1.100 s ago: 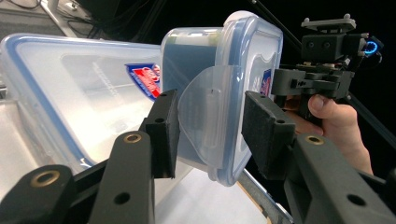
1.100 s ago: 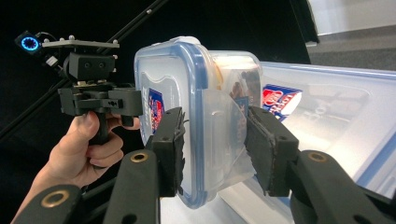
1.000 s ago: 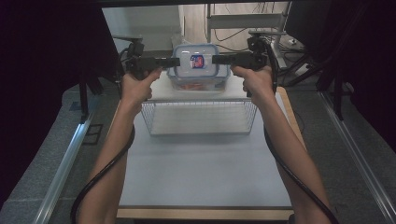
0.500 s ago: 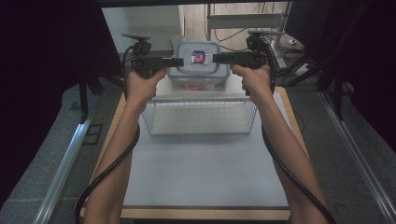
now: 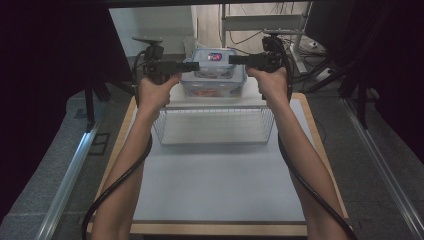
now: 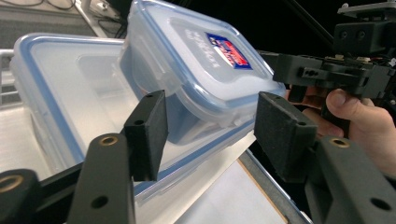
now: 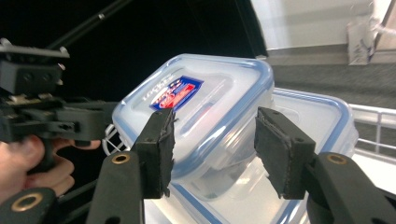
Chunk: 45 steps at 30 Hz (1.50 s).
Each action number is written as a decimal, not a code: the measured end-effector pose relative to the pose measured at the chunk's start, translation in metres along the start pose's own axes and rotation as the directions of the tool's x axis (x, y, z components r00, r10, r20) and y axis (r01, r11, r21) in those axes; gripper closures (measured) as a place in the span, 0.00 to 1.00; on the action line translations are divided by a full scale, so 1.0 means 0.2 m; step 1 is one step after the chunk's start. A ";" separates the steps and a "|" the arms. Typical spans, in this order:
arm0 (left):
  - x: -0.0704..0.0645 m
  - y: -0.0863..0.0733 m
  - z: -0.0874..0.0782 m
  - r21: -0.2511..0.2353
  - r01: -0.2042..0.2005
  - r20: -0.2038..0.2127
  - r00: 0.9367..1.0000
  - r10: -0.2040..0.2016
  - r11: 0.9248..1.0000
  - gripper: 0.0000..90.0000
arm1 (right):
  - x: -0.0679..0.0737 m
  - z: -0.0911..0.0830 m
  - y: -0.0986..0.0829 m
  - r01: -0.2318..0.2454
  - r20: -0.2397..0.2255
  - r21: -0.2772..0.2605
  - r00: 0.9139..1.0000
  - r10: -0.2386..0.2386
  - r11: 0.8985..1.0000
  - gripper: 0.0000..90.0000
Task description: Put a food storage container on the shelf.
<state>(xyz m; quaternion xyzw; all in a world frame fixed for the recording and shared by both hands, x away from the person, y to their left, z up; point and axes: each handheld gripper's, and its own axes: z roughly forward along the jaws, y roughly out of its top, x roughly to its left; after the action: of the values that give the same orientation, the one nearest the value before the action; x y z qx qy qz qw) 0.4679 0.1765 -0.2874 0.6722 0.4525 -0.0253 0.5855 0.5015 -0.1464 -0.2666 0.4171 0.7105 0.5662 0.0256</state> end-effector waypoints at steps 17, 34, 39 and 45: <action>-0.07 -0.10 -0.04 -0.023 -0.189 -0.069 0.980 0.187 0.982 0.28 | 0.05 -0.09 -0.06 0.199 0.038 -0.009 0.979 -0.198 0.980 0.47; -0.15 -0.35 -0.09 0.054 -0.369 -0.110 0.921 0.373 0.928 0.09 | 0.04 -0.19 -0.35 0.325 0.031 0.014 0.945 -0.326 0.946 0.22; -0.18 -0.43 -0.09 0.069 -0.409 -0.097 0.905 0.414 0.910 0.07 | 0.05 -0.22 -0.42 0.340 0.020 0.022 0.940 -0.341 0.940 0.20; -0.23 -0.54 -0.08 0.077 -0.454 -0.094 0.883 0.460 0.888 0.06 | 0.08 -0.24 -0.50 0.362 0.009 0.041 0.932 -0.362 0.931 0.18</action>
<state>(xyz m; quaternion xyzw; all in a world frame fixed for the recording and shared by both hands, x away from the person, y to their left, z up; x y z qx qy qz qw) 0.3629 0.1526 -0.3385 0.7754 0.3122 0.1383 0.5311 0.4104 -0.1741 -0.3249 0.2842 0.7859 0.5343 0.1273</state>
